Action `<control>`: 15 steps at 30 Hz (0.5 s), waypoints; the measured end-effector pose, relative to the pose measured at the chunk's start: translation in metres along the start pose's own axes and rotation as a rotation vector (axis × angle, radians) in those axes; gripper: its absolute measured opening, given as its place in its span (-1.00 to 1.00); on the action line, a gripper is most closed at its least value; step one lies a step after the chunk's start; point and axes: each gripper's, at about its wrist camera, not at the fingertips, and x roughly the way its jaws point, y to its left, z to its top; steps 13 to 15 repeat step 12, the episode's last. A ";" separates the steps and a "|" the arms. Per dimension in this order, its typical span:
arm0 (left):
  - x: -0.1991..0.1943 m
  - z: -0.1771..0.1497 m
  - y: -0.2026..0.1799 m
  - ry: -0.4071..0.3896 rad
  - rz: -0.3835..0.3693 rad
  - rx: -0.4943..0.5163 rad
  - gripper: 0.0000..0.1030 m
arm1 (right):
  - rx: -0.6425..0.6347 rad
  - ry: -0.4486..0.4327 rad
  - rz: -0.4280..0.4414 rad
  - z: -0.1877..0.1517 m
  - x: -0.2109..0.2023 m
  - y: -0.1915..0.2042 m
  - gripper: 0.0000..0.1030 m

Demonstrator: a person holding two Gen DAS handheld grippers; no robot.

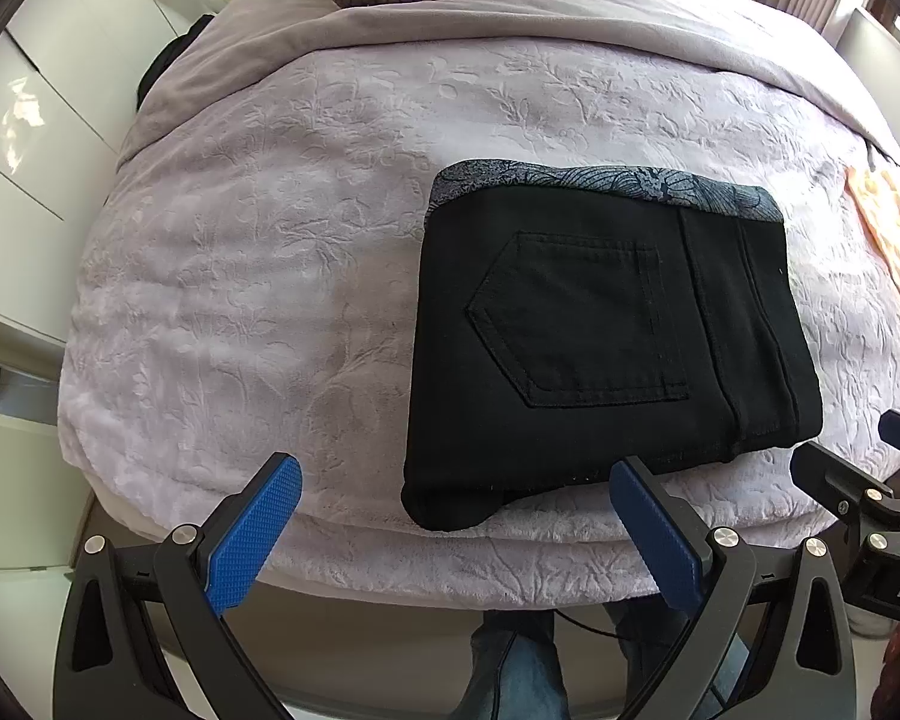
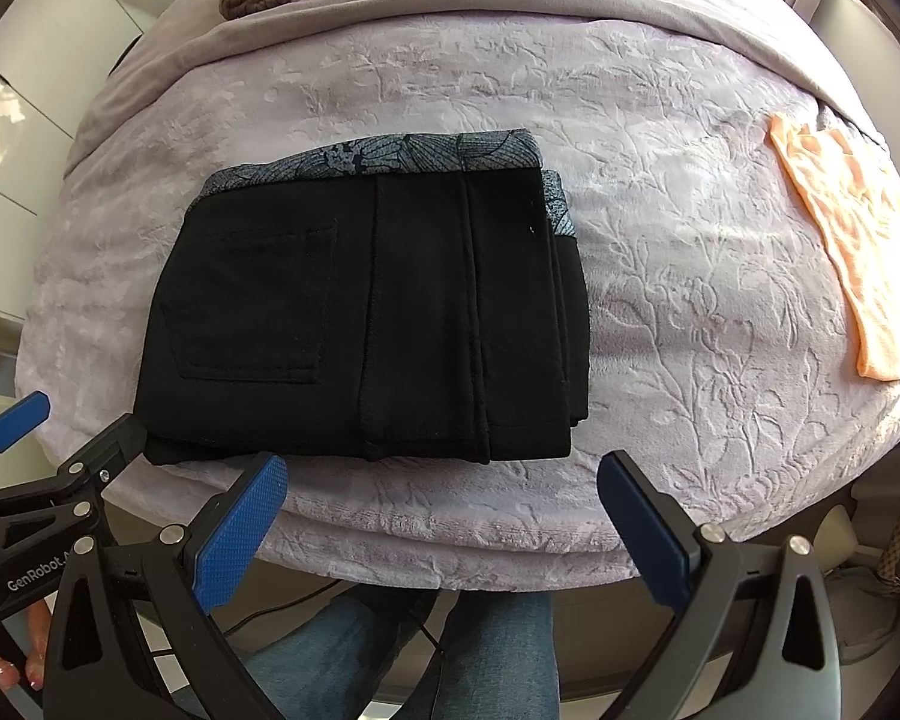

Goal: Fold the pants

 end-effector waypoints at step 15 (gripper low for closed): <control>-0.002 0.004 -0.003 -0.022 -0.013 0.000 1.00 | 0.001 0.001 -0.001 0.000 0.003 0.000 1.00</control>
